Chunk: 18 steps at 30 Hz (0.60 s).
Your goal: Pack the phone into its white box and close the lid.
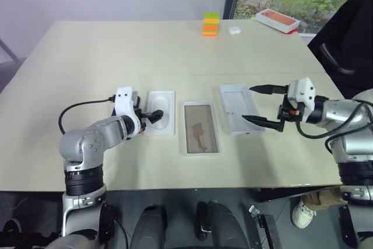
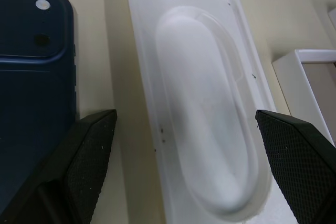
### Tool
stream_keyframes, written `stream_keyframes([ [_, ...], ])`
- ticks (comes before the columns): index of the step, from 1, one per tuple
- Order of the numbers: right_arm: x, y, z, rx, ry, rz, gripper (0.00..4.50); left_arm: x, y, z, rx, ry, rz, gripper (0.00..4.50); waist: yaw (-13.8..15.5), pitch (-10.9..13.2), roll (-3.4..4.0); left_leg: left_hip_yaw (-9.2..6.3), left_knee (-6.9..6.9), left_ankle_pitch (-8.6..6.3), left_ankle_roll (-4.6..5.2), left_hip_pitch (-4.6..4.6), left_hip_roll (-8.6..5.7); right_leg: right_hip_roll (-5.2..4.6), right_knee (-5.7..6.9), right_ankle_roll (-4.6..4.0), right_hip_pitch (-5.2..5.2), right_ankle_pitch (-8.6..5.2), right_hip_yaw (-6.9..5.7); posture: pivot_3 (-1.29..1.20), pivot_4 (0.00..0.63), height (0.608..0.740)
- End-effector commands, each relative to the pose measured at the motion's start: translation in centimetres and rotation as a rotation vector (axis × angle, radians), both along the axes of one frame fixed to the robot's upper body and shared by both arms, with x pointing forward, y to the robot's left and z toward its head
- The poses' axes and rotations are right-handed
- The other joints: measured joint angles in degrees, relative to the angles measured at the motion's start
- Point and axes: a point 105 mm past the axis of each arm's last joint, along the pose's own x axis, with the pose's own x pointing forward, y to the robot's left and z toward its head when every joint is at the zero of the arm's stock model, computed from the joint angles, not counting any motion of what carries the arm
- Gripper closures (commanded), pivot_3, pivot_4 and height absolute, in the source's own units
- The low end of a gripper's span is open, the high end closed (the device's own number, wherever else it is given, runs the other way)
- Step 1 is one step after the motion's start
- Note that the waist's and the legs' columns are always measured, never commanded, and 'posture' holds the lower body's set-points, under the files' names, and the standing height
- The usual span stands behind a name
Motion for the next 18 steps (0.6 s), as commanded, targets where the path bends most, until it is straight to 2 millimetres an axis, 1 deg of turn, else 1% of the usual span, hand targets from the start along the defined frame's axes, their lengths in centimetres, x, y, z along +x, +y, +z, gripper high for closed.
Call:
stream_keyframes([
  [1, -0.1, 0.7, 1.4, 0.001, -0.067, 0.022, 0.01, -0.3, -0.7, -0.4, -0.025, 0.036, -0.016, 0.05, 0.08, 0.0, 0.0, -0.01, 0.0, 0.0, 0.0, 0.0, -0.01, -0.01, 0.0, 0.0, 0.01, 0.0, 0.0, 0.0, 0.15, 0.74],
  [4, 0.0, 0.9, 1.8, 0.006, -0.082, 0.02, 0.01, -0.3, -0.6, -1.3, -0.04, 0.063, 0.005, 0.05, 0.06, -0.01, 0.0, -0.01, 0.0, 0.0, 0.0, 0.03, -0.02, -0.02, -0.01, 0.0, 0.04, 0.0, 0.0, 0.0, 0.15, 0.74],
  [7, -0.1, 1.1, 2.0, 0.004, -0.088, 0.024, 0.01, -0.2, -0.7, -1.5, -0.09, 0.073, 0.024, 0.05, 0.08, -0.01, 0.0, -0.01, 0.0, 0.0, 0.0, 0.11, -0.02, -0.03, -0.02, 0.0, 0.13, 0.0, -0.01, 0.0, 0.15, 0.74],
  [9, -0.1, 1.1, 2.1, 0.005, -0.092, 0.026, 0.01, -0.2, -0.8, -1.7, -0.091, 0.077, 0.028, 0.05, 0.09, -0.01, 0.0, -0.02, 0.0, 0.0, 0.0, 0.18, -0.03, -0.03, -0.03, 0.01, 0.21, -0.01, -0.01, 0.0, 0.15, 0.74],
  [13, 0.0, 1.2, 2.1, 0.004, -0.09, 0.026, 0.01, -0.1, -1.8, -1.4, -0.119, 0.073, -0.004, 0.05, 0.17, -0.01, 0.0, -0.04, -0.01, 0.0, 0.0, 0.34, -0.04, -0.03, -0.07, 0.01, 0.39, -0.02, -0.03, 0.0, 0.15, 0.74],
  [18, 0.0, 1.2, 2.0, 0.004, -0.09, 0.027, 0.01, -0.2, -2.3, -1.5, -0.134, 0.08, -0.025, 0.05, 0.16, -0.01, 0.01, -0.05, -0.03, -0.01, 0.01, 0.44, -0.05, -0.04, -0.1, 0.03, 0.49, -0.03, -0.02, 0.0, 0.15, 0.74],
])
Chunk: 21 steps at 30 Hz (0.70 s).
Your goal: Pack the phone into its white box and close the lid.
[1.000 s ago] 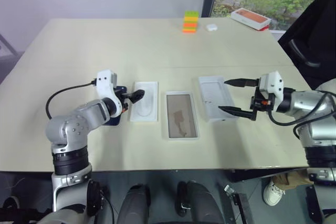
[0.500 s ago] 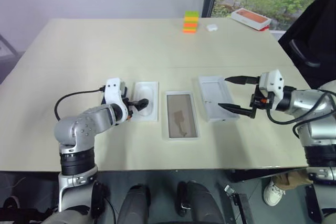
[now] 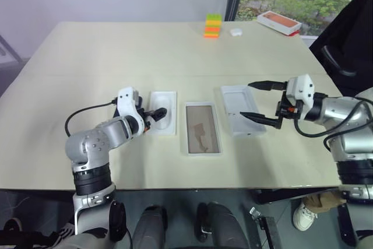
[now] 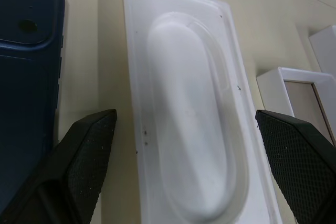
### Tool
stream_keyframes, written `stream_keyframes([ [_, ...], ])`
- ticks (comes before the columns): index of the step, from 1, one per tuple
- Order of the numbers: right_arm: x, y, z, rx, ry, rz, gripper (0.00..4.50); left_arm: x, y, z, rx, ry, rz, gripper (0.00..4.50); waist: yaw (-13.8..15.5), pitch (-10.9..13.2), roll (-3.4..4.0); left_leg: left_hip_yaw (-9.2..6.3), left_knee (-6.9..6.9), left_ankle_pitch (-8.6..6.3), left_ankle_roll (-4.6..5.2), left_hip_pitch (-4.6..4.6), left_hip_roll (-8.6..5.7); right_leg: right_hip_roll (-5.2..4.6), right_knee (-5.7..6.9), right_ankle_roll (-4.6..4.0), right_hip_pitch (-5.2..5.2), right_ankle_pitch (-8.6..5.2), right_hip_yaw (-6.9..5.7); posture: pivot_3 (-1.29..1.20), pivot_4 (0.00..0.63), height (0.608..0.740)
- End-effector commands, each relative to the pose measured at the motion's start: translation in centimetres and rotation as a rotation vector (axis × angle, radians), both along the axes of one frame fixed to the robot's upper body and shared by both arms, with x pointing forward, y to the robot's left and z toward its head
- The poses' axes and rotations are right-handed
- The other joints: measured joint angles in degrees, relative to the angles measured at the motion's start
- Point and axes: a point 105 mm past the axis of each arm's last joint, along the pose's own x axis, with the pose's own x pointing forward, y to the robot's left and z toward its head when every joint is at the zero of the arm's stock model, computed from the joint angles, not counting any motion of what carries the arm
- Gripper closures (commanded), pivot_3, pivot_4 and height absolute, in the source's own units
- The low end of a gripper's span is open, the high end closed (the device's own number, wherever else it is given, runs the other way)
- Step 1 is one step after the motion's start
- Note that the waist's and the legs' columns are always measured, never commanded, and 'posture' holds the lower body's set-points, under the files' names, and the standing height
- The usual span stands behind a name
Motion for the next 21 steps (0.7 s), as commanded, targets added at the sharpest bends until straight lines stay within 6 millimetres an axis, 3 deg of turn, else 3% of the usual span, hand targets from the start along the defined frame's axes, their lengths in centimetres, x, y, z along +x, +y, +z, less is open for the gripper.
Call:
stream_keyframes([
  [1, -0.1, 0.4, 1.4, 0.005, -0.059, 0.016, 0.0, -0.5, -1.2, -1.3, -0.011, 0.062, -0.057, 0.28, -0.01, 0.0, 0.0, 0.0, 0.0, 0.0, 0.0, 0.01, 0.0, 0.0, 0.0, 0.0, 0.0, 0.0, 0.0, 0.0, 0.15, 0.74],
  [3, -0.1, 0.4, 1.4, 0.005, -0.061, 0.017, 0.0, -0.7, -1.1, -1.6, -0.001, 0.074, -0.054, 0.92, -0.03, 0.0, 0.0, 0.0, -0.01, 0.0, 0.0, 0.01, 0.0, 0.0, 0.0, 0.0, 0.0, 0.0, 0.0, 0.0, 0.15, 0.74],
  [6, 0.0, 0.4, 1.5, 0.007, -0.064, 0.017, 0.0, -0.7, -0.6, -1.9, 0.011, 0.089, -0.04, 2.32, -0.03, 0.0, 0.0, 0.0, -0.01, 0.0, 0.0, 0.01, 0.0, 0.0, -0.01, 0.01, 0.0, 0.0, 0.0, 0.0, 0.15, 0.74],
  [17, 0.0, 0.2, 1.5, 0.011, -0.07, 0.014, 0.0, -0.6, 0.0, -2.3, 0.026, 0.1, -0.036, 2.32, -0.11, 0.0, 0.0, 0.0, -0.02, 0.0, 0.0, 0.04, 0.0, 0.0, -0.02, 0.02, 0.01, -0.01, 0.0, 0.0, 0.15, 0.74],
  [20, -0.1, 0.4, 1.5, 0.009, -0.074, 0.018, 0.0, -0.8, -0.2, -2.4, 0.01, 0.104, -0.037, 3.15, -0.15, 0.0, 0.0, 0.01, -0.04, 0.0, 0.0, 0.05, 0.0, 0.0, -0.02, 0.07, 0.01, -0.04, 0.0, 0.0, 0.15, 0.74],
  [21, -0.1, 0.4, 1.5, 0.01, -0.075, 0.02, 0.0, -0.8, -0.1, -2.4, 0.005, 0.109, -0.029, 3.63, -0.11, 0.0, 0.0, 0.01, -0.04, 0.0, 0.0, 0.05, 0.0, 0.0, -0.02, 0.07, 0.01, -0.04, 0.0, 0.0, 0.15, 0.74],
])
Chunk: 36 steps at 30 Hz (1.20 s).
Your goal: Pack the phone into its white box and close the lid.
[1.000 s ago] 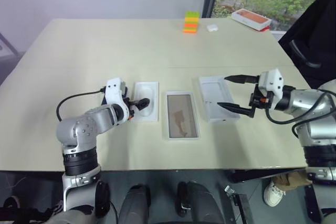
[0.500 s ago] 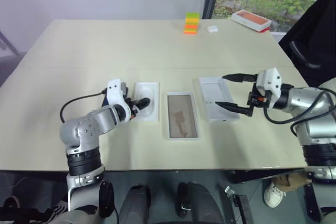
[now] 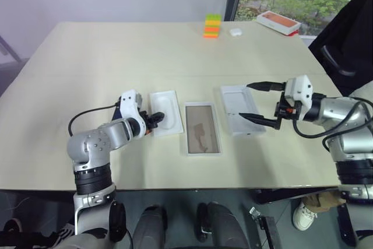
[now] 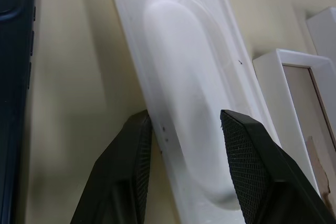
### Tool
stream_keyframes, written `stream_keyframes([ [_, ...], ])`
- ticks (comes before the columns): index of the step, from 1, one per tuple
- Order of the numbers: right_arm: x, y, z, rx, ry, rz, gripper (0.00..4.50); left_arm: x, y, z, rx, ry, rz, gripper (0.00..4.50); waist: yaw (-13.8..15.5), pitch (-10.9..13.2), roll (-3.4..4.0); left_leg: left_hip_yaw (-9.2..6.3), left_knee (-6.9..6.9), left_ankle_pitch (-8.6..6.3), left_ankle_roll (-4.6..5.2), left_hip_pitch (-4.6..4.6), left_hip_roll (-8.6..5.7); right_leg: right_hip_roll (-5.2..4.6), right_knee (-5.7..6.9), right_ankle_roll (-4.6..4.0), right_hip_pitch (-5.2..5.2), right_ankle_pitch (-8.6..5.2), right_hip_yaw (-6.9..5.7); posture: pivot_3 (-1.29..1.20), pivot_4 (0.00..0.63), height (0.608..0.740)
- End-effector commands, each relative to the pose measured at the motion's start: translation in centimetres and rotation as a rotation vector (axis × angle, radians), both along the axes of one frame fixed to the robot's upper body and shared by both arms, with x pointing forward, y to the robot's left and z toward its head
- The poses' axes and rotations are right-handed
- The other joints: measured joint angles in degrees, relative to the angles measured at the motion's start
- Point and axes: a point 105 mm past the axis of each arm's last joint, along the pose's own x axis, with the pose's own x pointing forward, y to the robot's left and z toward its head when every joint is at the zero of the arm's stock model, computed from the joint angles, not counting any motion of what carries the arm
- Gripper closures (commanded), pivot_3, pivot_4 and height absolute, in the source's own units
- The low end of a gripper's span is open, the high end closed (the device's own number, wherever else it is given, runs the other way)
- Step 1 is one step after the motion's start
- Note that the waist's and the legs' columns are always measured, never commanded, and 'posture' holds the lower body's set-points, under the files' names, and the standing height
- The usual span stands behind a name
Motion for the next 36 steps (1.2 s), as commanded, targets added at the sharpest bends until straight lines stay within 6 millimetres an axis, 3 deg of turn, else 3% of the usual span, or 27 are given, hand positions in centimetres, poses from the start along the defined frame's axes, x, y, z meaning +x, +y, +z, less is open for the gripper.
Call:
stream_keyframes([
  [1, -0.1, 0.4, 1.5, 0.013, -0.066, 0.015, 0.0, -0.6, -0.3, -1.4, -0.004, 0.067, -0.003, 4.13, 0.08, 0.0, 0.0, 0.0, 0.0, 0.0, 0.0, -0.01, 0.0, 0.0, 0.0, 0.0, 0.0, 0.0, 0.0, 0.0, 0.15, 0.74],
  [2, -0.1, 0.4, 1.6, 0.013, -0.067, 0.016, 0.0, -0.6, -0.2, -1.4, -0.004, 0.067, 0.0, 4.47, 0.1, 0.0, 0.0, -0.01, 0.0, 0.0, 0.0, -0.01, 0.0, 0.0, -0.01, 0.0, 0.0, 0.0, 0.0, 0.0, 0.15, 0.74],
  [10, -0.2, 0.2, 1.3, 0.012, -0.053, 0.009, 0.0, 0.0, 0.3, 0.1, -0.147, 0.024, 0.047, 4.47, -0.02, 0.0, -0.01, 0.0, -0.02, 0.0, 0.0, 0.02, 0.0, 0.0, -0.03, 0.02, 0.02, -0.01, -0.01, 0.0, 0.15, 0.74],
  [14, -0.8, 1.3, 1.1, 0.054, 0.008, 0.035, 0.0, 0.1, 1.8, 1.4, -0.224, 0.006, 0.083, 4.47, -0.11, 0.03, -0.04, -0.04, -0.03, 0.0, 0.0, -0.03, 0.01, 0.02, -0.04, 0.02, -0.01, -0.01, -0.03, 0.0, 0.15, 0.74],
  [18, -2.1, 3.2, 0.0, 0.072, 0.1, 0.094, 0.0, -0.4, 2.0, 3.0, -0.241, -0.011, 0.044, 4.47, -0.11, 0.03, -0.05, -0.08, -0.05, 0.0, 0.0, -0.06, 0.02, 0.04, -0.05, 0.05, -0.03, -0.03, -0.03, 0.0, 0.15, 0.74],
  [27, -2.9, 3.1, -1.5, 0.074, 0.251, 0.14, 0.0, -1.6, -0.7, 4.6, -0.176, -0.056, -0.072, 4.47, -0.03, 0.04, -0.06, -0.08, -0.04, 0.0, -0.01, -0.1, -0.01, -0.01, -0.08, 0.12, -0.03, -0.07, -0.04, 0.0, 0.15, 0.74],
  [31, -2.9, 2.7, -1.9, 0.086, 0.333, 0.15, 0.0, -1.9, -3.1, 5.5, -0.179, -0.09, -0.131, 4.47, -0.02, 0.04, -0.06, -0.09, -0.05, -0.01, -0.01, -0.12, -0.01, 0.0, -0.09, 0.11, -0.04, -0.07, -0.03, 0.0, 0.15, 0.74],
  [36, -2.3, 2.7, -1.6, 0.078, 0.287, 0.121, 0.0, -2.6, -5.3, 4.5, -0.193, -0.049, -0.193, 4.47, -0.13, 0.04, -0.06, -0.1, -0.05, -0.01, 0.0, -0.12, -0.01, 0.02, -0.11, 0.12, -0.04, -0.08, -0.02, 0.0, 0.15, 0.74],
])
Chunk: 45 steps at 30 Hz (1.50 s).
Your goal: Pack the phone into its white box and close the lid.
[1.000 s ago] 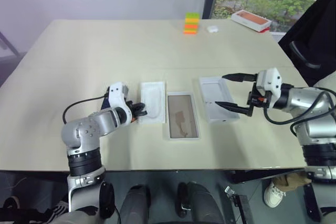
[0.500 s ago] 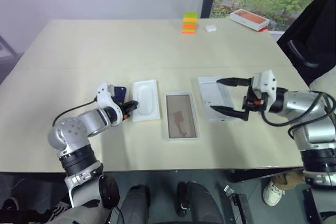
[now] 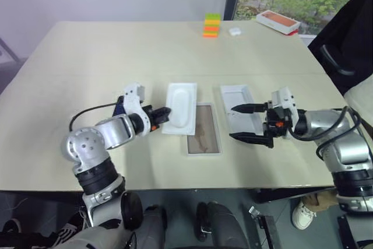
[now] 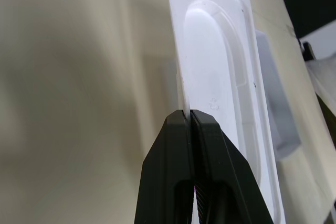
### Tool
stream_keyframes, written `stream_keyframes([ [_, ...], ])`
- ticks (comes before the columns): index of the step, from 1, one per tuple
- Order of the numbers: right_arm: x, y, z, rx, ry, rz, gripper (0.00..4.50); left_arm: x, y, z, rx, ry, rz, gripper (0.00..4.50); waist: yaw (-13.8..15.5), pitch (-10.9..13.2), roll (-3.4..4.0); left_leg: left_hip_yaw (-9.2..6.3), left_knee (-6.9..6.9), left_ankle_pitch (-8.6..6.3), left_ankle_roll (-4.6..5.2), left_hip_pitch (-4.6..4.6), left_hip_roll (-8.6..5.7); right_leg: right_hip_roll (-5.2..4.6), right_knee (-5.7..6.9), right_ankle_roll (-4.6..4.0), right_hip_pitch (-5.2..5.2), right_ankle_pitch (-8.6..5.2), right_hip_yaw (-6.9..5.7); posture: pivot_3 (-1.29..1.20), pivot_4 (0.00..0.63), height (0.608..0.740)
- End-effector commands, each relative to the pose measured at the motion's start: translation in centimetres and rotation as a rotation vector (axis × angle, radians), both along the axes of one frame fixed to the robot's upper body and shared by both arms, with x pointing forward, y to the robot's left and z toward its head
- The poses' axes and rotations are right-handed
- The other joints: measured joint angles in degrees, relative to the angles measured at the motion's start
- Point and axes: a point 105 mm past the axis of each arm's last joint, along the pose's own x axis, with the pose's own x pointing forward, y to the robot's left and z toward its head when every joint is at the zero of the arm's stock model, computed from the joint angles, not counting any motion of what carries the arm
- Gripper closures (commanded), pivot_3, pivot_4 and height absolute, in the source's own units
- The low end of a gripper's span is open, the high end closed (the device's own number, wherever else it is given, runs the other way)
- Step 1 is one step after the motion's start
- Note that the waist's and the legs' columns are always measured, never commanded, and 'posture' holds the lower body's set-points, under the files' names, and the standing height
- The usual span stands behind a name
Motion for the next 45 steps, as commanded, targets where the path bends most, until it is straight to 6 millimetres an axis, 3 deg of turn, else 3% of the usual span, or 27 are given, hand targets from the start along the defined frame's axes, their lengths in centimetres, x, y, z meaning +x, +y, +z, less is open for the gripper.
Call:
stream_keyframes([
  [1, 0.6, 0.0, 1.3, 0.001, -0.079, -0.013, 0.0, -0.8, -1.7, -0.1, 0.003, -0.003, -0.056, 4.47, 0.01, 0.0, 0.0, 0.0, 0.0, 0.0, 0.0, 0.0, 0.0, 0.0, 0.0, 0.0, 0.0, 0.0, 0.0, 0.0, 0.15, 0.74],
  [14, 1.0, -0.2, 1.1, -0.012, -0.135, -0.045, 0.0, -1.3, -3.5, -1.9, 0.089, 0.044, -0.099, 4.47, 0.08, 0.0, -0.01, -0.03, 0.01, 0.0, 0.0, -0.07, 0.0, 0.02, -0.02, 0.01, -0.05, -0.01, -0.01, 0.0, 0.15, 0.74],
  [17, 1.1, -0.2, 1.1, -0.014, -0.145, -0.049, 0.0, -1.4, -3.7, -1.9, 0.073, 0.047, -0.111, 3.55, 0.1, 0.0, -0.01, -0.03, 0.01, 0.0, 0.0, -0.12, 0.0, 0.01, -0.03, 0.01, -0.07, -0.01, -0.02, 0.0, 0.15, 0.74],
  [23, 1.2, 0.0, 1.1, -0.009, -0.147, -0.049, 0.0, -1.3, -3.5, -1.5, 0.111, 0.022, -0.115, 0.75, 0.08, 0.0, -0.01, -0.05, 0.01, 0.0, 0.0, -0.16, 0.0, 0.02, -0.02, 0.01, -0.12, -0.01, -0.03, 0.0, 0.15, 0.74],
  [29, 1.6, 0.7, 1.2, 0.002, -0.149, -0.063, 0.0, -1.2, -2.4, 1.3, 0.059, -0.089, -0.158, 0.75, 0.01, 0.0, 0.0, -0.07, 0.01, 0.0, 0.0, -0.23, 0.0, 0.04, -0.01, 0.01, -0.2, -0.01, -0.05, 0.0, 0.15, 0.74],
  [32, 1.6, 1.1, 1.4, 0.011, -0.155, -0.063, 0.0, -1.8, -2.0, 1.8, 0.051, -0.118, -0.208, 0.75, -0.02, 0.01, 0.0, -0.07, 0.01, 0.0, 0.0, -0.26, 0.02, 0.05, -0.01, 0.01, -0.24, 0.0, -0.04, 0.0, 0.15, 0.74],
  [35, 1.6, 1.7, 2.0, 0.047, -0.143, -0.064, 0.0, -2.1, -1.2, 4.3, 0.009, -0.236, -0.237, 0.75, 0.06, 0.01, 0.0, -0.07, 0.02, 0.0, 0.0, -0.3, 0.02, 0.04, 0.0, 0.0, -0.25, 0.0, -0.05, 0.0, 0.15, 0.74],
  [38, 1.9, 2.4, 2.2, 0.038, -0.14, -0.072, 0.0, -2.1, 0.6, 5.7, 0.111, -0.401, -0.218, 0.75, -0.21, 0.01, 0.0, -0.07, 0.03, 0.0, -0.01, -0.33, 0.02, 0.04, 0.02, -0.02, -0.31, 0.01, -0.05, 0.0, 0.15, 0.74],
  [40, 1.9, 3.1, 2.5, 0.048, -0.15, -0.077, 0.55, -2.5, 1.8, 5.4, 0.135, -0.439, -0.248, 0.69, -0.34, 0.0, 0.04, -0.04, -0.02, 0.01, -0.01, -0.32, 0.04, 0.06, 0.06, -0.15, -0.37, 0.08, -0.01, 0.0, 0.15, 0.74],
  [45, 3.0, 5.0, 0.8, -0.058, -0.149, -0.149, 2.87, -4.3, 6.0, 4.7, 0.239, -0.593, -0.347, 0.69, -0.48, 0.0, 0.05, 0.07, -0.04, 0.01, -0.01, -0.4, 0.06, 0.07, 0.07, -0.23, -0.55, 0.12, 0.01, 0.0, 0.15, 0.74],
])
